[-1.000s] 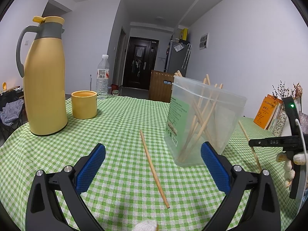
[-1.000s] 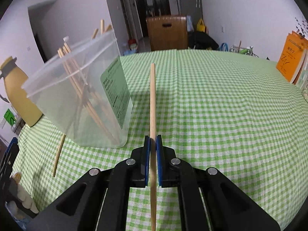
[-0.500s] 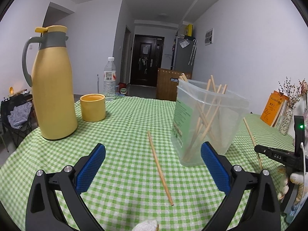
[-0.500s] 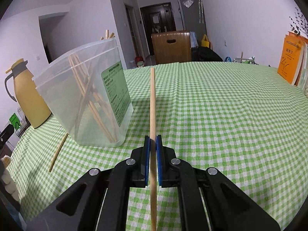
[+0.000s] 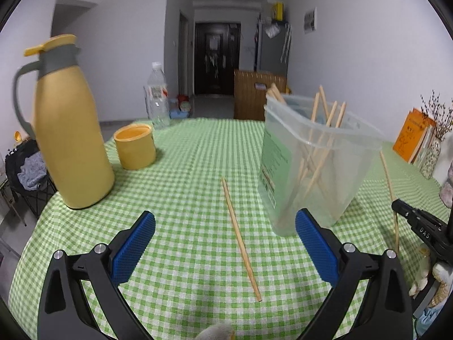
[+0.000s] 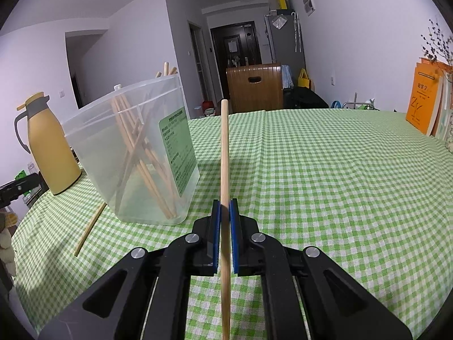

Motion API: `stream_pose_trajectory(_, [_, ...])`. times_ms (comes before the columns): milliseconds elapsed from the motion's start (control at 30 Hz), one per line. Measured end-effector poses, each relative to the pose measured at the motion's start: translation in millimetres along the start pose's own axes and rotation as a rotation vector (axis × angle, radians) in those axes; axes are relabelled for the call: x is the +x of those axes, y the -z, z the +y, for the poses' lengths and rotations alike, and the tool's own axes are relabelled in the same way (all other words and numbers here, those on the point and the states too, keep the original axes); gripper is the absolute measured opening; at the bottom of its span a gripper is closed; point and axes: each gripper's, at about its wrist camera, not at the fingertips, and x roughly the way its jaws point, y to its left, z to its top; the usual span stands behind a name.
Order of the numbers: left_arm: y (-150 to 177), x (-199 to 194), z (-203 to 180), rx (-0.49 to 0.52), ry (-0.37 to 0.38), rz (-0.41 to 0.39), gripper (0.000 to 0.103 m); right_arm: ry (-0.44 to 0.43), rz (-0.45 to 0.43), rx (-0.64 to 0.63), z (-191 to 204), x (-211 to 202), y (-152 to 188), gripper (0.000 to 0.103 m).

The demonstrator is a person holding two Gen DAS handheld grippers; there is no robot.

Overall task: Organize utensils
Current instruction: 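Lift the chopstick upright with the right tool, then lower the left tool and close it on the last loose chopstick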

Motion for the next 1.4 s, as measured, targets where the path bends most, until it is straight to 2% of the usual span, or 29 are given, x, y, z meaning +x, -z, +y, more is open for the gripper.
stream_pose_trajectory(100, [-7.7,19.7,-2.1,0.011,-0.009,0.085,0.096,0.014,-0.019,-0.001,-0.3,-4.1,0.4,0.007])
stream_pose_trajectory(167, [-11.8,33.5,-2.6,0.01,-0.017,0.134,0.092,0.026,-0.031,0.0,-1.1,-6.7,0.7,0.007])
stream_pose_trajectory(300, [-16.1,67.9,0.6,-0.026,-0.006,0.264,0.079,0.039,-0.038,0.015,-5.1,-9.0,0.0,0.007])
stream_pose_trajectory(333, [-16.1,75.6,1.3,-0.038,0.001,0.296,0.073,0.042,-0.039,0.021,-6.1,-9.3,0.1,0.007])
stream_pose_trajectory(467, [-16.2,101.2,0.4,-0.059,0.007,0.382,0.06,0.044,-0.046,0.024,-6.2,-10.3,0.1,0.007])
stream_pose_trajectory(600, [-14.0,124.5,-0.7,-0.084,0.012,0.455,0.044,0.043,-0.047,0.023,-7.1,-10.4,-0.7,0.007])
stream_pose_trajectory(633, [-13.1,129.3,0.1,-0.087,0.011,0.466,0.039,0.043,-0.048,0.023,-6.8,-10.5,-0.7,0.007])
stream_pose_trajectory(800, [-10.2,149.9,-3.7,-0.099,0.016,0.509,0.029,0.039,-0.047,0.021,-7.5,-10.5,0.0,0.007])
stream_pose_trajectory(1033, [-8.6,163.8,-7.7,-0.088,0.013,0.526,0.011,0.035,-0.045,0.02,-5.8,-10.9,0.4,0.007])
stream_pose_trajectory(1400, [-10.8,180.4,-13.1,-0.055,-0.047,0.572,0.004,0.03,-0.045,0.018,-4.1,-11.9,1.3,0.007])
